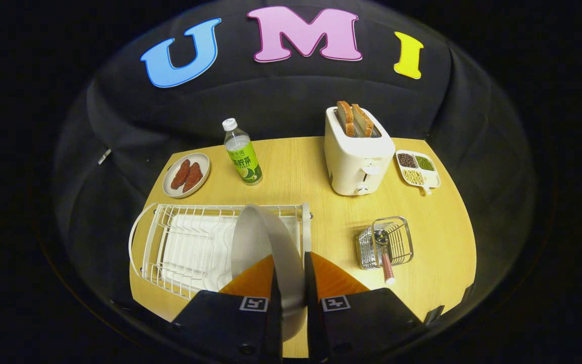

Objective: Take the plate from the dish rack, then take the spoon from the basket and place it into the plate.

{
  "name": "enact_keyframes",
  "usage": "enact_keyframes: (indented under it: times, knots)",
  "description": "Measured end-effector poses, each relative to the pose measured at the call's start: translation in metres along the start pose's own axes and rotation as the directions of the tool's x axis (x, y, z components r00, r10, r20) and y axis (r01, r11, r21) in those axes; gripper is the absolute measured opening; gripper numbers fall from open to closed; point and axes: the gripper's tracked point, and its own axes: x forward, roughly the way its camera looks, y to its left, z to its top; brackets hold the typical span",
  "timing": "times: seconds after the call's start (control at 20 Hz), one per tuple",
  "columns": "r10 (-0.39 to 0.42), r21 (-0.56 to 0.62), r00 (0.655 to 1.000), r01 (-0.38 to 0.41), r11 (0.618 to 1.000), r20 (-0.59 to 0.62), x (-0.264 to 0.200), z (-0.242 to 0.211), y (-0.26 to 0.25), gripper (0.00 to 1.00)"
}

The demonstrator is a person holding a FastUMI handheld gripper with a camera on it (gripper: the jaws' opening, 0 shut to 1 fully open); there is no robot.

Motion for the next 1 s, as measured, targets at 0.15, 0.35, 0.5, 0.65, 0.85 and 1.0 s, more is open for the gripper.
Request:
enact_keyframes:
  times: [0.15, 0.35, 0.5, 0.65, 0.85, 1.0]
  knots:
    - [0.075, 0.064, 0.997, -0.076, 0.995, 0.019, -0.024, -0.006, -0.012, 0.23]
    - [0.129, 0.101, 0.991, -0.132, 0.986, 0.042, -0.059, -0.021, -0.037, 0.23]
    - [0.167, 0.109, 0.985, -0.170, 0.979, 0.038, -0.083, -0.044, -0.058, 0.23]
    - [0.211, 0.133, 0.977, -0.214, 0.968, 0.039, -0.104, -0.063, -0.081, 0.23]
    - [0.224, 0.123, 0.974, -0.223, 0.967, 0.000, -0.109, -0.100, -0.123, 0.23]
    - [0.277, 0.158, 0.959, -0.266, 0.951, -0.054, -0.104, -0.124, -0.143, 0.23]
